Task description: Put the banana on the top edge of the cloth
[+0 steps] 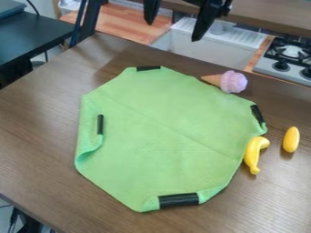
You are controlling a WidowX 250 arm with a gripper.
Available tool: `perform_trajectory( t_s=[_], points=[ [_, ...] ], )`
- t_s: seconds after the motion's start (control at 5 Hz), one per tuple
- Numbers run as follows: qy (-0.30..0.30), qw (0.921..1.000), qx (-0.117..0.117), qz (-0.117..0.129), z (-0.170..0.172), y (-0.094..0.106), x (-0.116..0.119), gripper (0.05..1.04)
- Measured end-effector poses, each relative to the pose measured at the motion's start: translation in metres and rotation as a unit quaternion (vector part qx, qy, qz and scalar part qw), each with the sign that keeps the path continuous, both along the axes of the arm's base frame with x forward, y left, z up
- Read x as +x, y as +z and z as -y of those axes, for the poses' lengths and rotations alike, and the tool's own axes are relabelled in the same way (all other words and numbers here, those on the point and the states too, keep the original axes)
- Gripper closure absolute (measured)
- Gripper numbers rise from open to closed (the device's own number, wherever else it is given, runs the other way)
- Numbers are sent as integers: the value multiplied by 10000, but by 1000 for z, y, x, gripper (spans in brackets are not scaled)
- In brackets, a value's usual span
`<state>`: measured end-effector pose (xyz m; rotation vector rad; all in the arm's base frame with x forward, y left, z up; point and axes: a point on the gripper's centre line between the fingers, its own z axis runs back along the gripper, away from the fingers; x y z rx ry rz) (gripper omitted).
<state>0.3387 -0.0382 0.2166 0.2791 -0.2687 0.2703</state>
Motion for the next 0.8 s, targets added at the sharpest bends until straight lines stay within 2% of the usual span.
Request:
perform_trajectory(
  t_s=[0.2, 0.4, 0.6, 0.8],
  points=[
    [31, 9998, 28, -196, 1, -13, 2, 84],
    [57, 9983, 33, -577, 18, -37, 1, 84],
    [130, 9969, 4, -776, 27, -53, 3, 84],
    [67, 9974, -239, -681, 39, -62, 9, 84]
  ],
)
